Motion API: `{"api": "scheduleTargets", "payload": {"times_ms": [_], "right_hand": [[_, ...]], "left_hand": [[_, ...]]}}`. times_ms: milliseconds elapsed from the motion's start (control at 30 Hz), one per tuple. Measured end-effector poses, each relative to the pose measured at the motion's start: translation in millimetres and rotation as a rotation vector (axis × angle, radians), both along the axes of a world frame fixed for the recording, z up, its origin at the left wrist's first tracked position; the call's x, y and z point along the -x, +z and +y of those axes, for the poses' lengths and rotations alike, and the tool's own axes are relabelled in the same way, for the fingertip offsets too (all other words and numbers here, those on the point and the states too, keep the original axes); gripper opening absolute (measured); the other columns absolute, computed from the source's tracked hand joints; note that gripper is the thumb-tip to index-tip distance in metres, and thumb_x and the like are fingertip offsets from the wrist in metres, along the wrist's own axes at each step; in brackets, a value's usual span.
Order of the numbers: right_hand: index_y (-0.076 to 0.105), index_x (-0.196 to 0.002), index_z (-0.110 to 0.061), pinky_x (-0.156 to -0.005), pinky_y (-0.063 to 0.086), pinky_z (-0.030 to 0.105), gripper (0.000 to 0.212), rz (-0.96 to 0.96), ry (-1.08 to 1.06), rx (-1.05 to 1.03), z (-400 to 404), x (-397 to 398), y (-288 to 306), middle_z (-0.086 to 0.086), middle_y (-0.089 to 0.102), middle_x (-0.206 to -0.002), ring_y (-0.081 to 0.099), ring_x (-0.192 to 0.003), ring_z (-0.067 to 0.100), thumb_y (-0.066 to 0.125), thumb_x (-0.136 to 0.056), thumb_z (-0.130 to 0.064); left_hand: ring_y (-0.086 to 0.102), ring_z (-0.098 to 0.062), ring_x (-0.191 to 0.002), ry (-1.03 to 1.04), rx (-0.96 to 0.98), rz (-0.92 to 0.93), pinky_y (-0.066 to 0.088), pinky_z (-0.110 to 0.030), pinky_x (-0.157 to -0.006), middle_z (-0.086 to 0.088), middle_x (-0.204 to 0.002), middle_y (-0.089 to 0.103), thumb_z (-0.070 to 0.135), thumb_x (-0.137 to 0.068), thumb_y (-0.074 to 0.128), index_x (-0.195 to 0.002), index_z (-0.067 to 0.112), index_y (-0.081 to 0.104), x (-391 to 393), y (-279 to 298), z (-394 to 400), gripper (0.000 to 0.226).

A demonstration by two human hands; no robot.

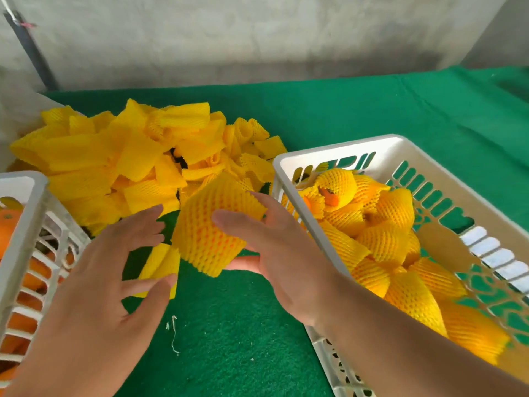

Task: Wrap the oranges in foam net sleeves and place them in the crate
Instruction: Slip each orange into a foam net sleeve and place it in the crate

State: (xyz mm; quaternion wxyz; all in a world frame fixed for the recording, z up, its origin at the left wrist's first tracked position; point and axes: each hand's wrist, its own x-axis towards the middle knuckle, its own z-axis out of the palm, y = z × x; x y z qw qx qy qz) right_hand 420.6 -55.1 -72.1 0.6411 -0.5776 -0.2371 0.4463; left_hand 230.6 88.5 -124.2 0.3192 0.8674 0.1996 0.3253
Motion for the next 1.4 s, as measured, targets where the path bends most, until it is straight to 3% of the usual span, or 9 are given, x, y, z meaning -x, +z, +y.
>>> {"api": "scheduleTargets", "payload": {"times_ms": [133,300,567,800,1033,1100,1200,1300,1400], "right_hand": [[0.051,-0.147,-0.027,-0.097,0.062,0.049,0.066,-0.024,-0.139,-0.064,-3.7,-9.8,7.4,-0.004,0.075,-0.126,0.074,-0.114,0.017,0.078,-0.087,-0.039],[0.052,-0.145,-0.030,-0.089,0.064,0.039,0.070,-0.001,-0.347,-0.083,-18.3,-31.6,28.2,-0.004,0.073,-0.126,0.074,-0.113,0.018,0.079,-0.082,-0.045],[0.043,-0.144,-0.038,-0.067,0.064,0.028,0.081,-0.184,-0.698,0.284,-145.4,-95.5,37.3,-0.007,0.062,-0.123,0.070,-0.103,0.015,0.083,-0.078,-0.060],[0.038,-0.153,-0.026,-0.081,0.066,0.044,0.095,-0.450,-0.622,0.926,-256.2,-132.8,-8.7,-0.005,0.048,-0.114,0.065,-0.099,0.023,0.083,-0.079,-0.064],[0.042,-0.152,-0.024,-0.047,0.054,0.019,0.084,-0.413,-0.598,0.926,-262.4,-143.4,-25.2,0.002,0.064,-0.108,0.073,-0.084,0.019,0.075,-0.086,-0.065],[0.039,-0.157,-0.027,-0.050,0.056,0.020,0.082,-0.416,-0.556,0.877,-261.9,-142.3,-27.9,0.006,0.067,-0.128,0.075,-0.088,0.018,0.077,-0.090,-0.055],[0.041,-0.159,-0.029,-0.066,0.063,0.030,0.071,-0.497,-0.526,0.828,-260.8,-139.3,-28.3,0.006,0.059,-0.150,0.071,-0.111,0.025,0.077,-0.097,-0.030],[0.044,-0.157,-0.026,-0.095,0.061,0.044,0.063,-0.655,-0.488,0.901,-262.4,-126.5,-19.3,0.004,0.056,-0.153,0.063,-0.128,0.027,0.072,-0.101,-0.027],[0.055,-0.147,-0.031,-0.091,0.054,0.035,0.047,-0.821,-0.501,0.959,-264.7,-83.0,-3.7,-0.001,0.064,-0.144,0.063,-0.123,0.021,0.067,-0.102,-0.037]], "left_hand": [[0.069,0.006,-0.099,0.010,0.098,0.208,0.059,-0.014,-0.068,0.023,-0.130,0.065,0.073,-0.089,0.060,-0.138,0.055,0.056,10.9,-27.4,22.2,0.053],[0.069,0.006,-0.095,-0.109,0.018,0.412,0.057,-0.014,-0.053,0.023,-0.121,0.068,0.079,-0.092,0.047,-0.131,0.057,0.058,18.7,-53.5,42.9,0.046],[0.062,0.006,-0.099,-0.015,0.018,0.492,0.052,-0.025,-0.082,0.037,-0.112,0.062,0.052,-0.095,0.062,-0.119,0.052,0.063,12.6,-81.3,44.5,0.024],[0.065,-0.045,-0.103,-0.001,0.223,0.575,0.050,-0.067,-0.095,-0.016,-0.110,0.071,-0.004,-0.093,0.070,-0.119,0.006,0.072,-12.2,-98.8,42.3,0.029],[0.069,-0.039,-0.101,0.030,0.177,0.533,0.054,-0.058,-0.088,-0.008,-0.105,0.073,0.006,-0.094,0.072,-0.117,0.012,0.073,-8.8,-88.3,41.1,0.024],[0.070,-0.010,-0.094,0.034,0.049,0.480,0.057,-0.046,-0.078,0.019,-0.100,0.071,0.026,-0.092,0.073,-0.111,0.035,0.071,0.9,-77.4,35.7,0.021],[0.074,-0.020,-0.093,0.004,-0.031,0.520,0.059,-0.049,-0.077,0.015,-0.096,0.071,0.014,-0.098,0.071,-0.104,0.036,0.069,6.8,-69.3,35.9,0.023],[0.069,0.003,-0.090,-0.047,-0.142,0.567,0.062,-0.036,-0.076,0.030,-0.098,0.069,0.027,-0.095,0.073,-0.114,0.040,0.068,6.5,-47.0,26.8,0.023],[0.065,0.005,-0.084,-0.022,-0.121,0.616,0.058,-0.030,-0.068,0.031,-0.091,0.066,0.030,-0.095,0.074,-0.110,0.042,0.066,9.2,-12.8,8.2,0.020]]}}
